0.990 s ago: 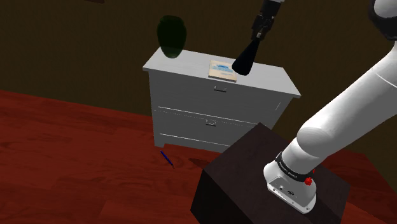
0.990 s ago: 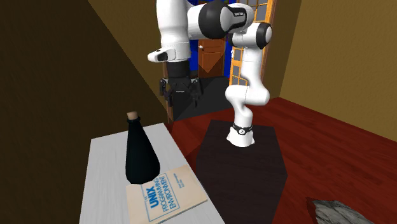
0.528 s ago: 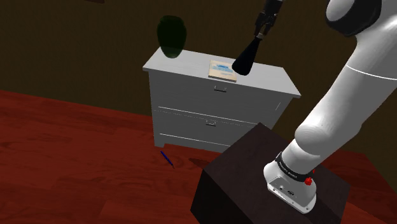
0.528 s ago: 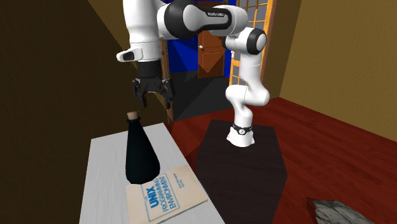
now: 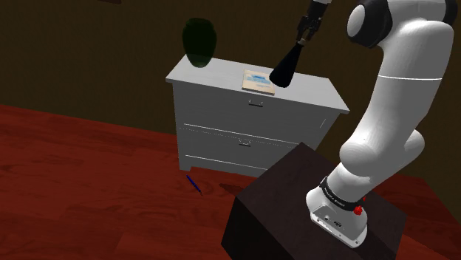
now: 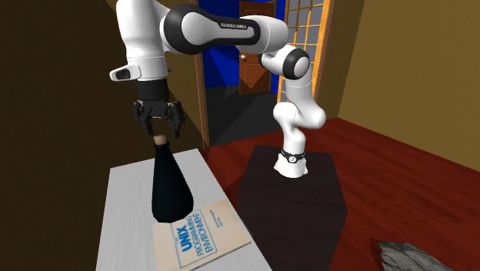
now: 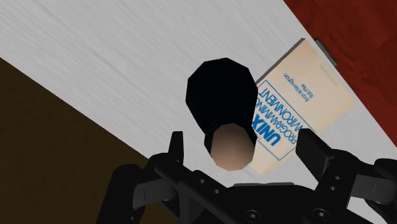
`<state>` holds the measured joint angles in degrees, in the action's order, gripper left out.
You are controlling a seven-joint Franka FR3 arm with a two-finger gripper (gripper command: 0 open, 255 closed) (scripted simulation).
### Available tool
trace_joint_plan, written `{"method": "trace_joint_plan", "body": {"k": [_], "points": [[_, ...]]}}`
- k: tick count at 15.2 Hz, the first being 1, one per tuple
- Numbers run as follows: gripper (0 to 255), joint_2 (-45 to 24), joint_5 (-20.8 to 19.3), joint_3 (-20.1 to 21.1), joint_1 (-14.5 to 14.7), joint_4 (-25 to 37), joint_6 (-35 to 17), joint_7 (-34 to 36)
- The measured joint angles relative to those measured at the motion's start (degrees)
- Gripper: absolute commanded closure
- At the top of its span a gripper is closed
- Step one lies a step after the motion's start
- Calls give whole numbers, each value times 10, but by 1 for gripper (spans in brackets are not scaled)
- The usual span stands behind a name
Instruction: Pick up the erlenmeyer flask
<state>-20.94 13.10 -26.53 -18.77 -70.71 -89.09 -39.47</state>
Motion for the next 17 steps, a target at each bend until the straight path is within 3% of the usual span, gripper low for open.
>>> {"method": "trace_joint_plan", "body": {"k": [5, 6, 17], "points": [[0, 9, -3, 0, 8, -50, -42, -2], [255, 9, -4, 0, 8, -54, -45, -3], [255, 11, -4, 0, 8, -55, -45, -2]]}}
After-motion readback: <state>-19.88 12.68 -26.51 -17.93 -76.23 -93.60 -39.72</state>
